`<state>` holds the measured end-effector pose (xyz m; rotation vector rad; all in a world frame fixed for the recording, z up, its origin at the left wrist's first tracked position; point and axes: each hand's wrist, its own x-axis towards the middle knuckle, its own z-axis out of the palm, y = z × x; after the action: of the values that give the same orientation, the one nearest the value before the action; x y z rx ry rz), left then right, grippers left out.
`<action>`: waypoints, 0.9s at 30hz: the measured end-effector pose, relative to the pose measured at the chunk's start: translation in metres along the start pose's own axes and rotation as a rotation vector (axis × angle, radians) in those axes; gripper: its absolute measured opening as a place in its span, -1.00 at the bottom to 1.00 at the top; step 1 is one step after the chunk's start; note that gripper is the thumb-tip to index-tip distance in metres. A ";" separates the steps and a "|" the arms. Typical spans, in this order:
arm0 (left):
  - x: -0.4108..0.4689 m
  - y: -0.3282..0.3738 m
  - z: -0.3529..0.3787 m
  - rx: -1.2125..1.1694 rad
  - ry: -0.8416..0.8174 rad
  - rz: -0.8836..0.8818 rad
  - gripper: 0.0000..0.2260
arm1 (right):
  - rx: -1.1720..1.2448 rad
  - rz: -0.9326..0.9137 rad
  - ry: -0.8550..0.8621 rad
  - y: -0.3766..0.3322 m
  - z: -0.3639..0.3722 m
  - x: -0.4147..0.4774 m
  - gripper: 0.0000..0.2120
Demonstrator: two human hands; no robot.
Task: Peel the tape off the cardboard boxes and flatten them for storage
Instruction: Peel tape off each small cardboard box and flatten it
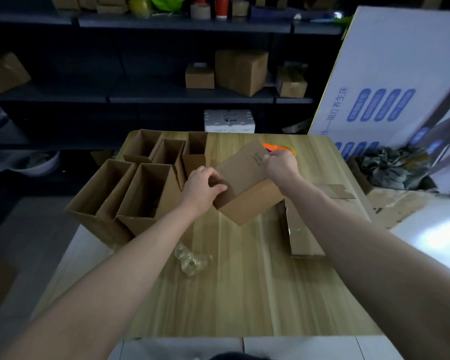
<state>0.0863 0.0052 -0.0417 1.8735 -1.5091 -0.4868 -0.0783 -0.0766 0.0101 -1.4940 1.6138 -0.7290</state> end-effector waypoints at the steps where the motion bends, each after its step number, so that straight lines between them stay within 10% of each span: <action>1: 0.001 0.000 0.002 0.001 0.012 -0.004 -0.87 | 0.017 0.005 -0.006 0.002 -0.001 0.000 -0.67; 10: 0.004 0.008 0.009 0.057 0.148 -0.028 -0.91 | 0.288 0.097 -0.026 0.011 -0.008 0.000 -0.71; 11: 0.005 0.010 0.007 -0.009 0.178 -0.078 -0.91 | -0.039 0.013 0.006 0.014 -0.009 0.000 -0.71; 13: 0.007 0.017 0.000 -0.312 0.272 -0.277 -0.89 | -0.459 -0.138 0.062 0.016 -0.016 0.002 -0.72; 16: 0.011 0.031 -0.018 -1.197 0.333 -0.572 -0.86 | 0.085 0.108 0.045 0.023 -0.025 0.007 -0.83; 18: 0.013 0.031 -0.021 -1.457 0.269 -0.610 -0.84 | -0.005 0.118 0.062 0.028 -0.026 0.002 -0.94; 22: 0.010 0.038 -0.012 -1.467 0.131 -0.591 -0.79 | -0.453 -0.249 -0.204 0.022 -0.014 -0.005 -0.02; 27: 0.005 0.052 -0.006 -1.423 -0.019 -0.565 -0.74 | -0.715 -0.501 -0.438 0.008 0.006 -0.012 0.26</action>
<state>0.0551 -0.0030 -0.0003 1.0158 -0.2638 -1.3606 -0.0780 -0.0632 0.0022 -2.4217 1.2087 -0.0213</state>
